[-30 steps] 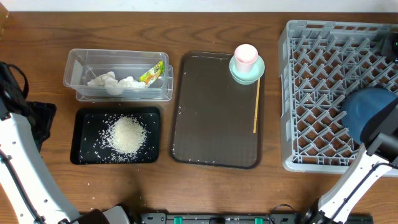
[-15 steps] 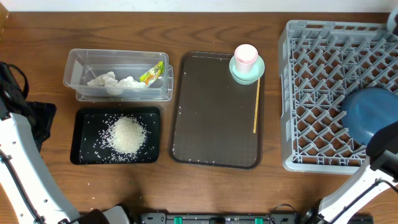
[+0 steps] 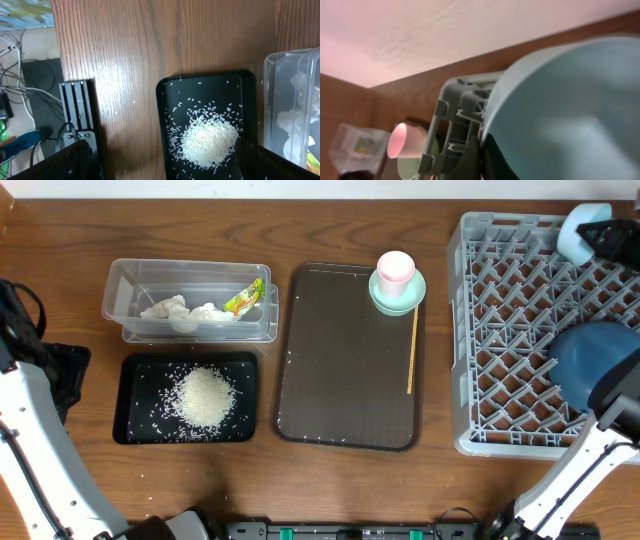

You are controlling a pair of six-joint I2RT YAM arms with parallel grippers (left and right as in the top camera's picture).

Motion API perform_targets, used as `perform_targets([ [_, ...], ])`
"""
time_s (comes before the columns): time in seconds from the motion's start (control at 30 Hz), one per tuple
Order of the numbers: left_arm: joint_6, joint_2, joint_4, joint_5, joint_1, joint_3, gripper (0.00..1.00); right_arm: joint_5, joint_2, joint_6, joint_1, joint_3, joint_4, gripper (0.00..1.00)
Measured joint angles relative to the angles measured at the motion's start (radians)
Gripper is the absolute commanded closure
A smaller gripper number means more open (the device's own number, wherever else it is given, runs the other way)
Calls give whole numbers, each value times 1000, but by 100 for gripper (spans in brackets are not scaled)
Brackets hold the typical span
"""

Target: Sort waste into correct bins and load items into the dishwasher rack

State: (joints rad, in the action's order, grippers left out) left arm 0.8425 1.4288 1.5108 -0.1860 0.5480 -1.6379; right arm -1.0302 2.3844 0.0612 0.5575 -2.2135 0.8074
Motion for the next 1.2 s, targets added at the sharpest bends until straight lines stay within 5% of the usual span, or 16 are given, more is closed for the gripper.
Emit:
perform_targets([
  [0.5, 0, 0, 0, 0, 0, 0, 6, -192, 9, -108, 136, 1, -23, 99],
  [1.2, 0, 0, 0, 0, 0, 0, 6, -262, 22, -129, 103, 1, -14, 99],
])
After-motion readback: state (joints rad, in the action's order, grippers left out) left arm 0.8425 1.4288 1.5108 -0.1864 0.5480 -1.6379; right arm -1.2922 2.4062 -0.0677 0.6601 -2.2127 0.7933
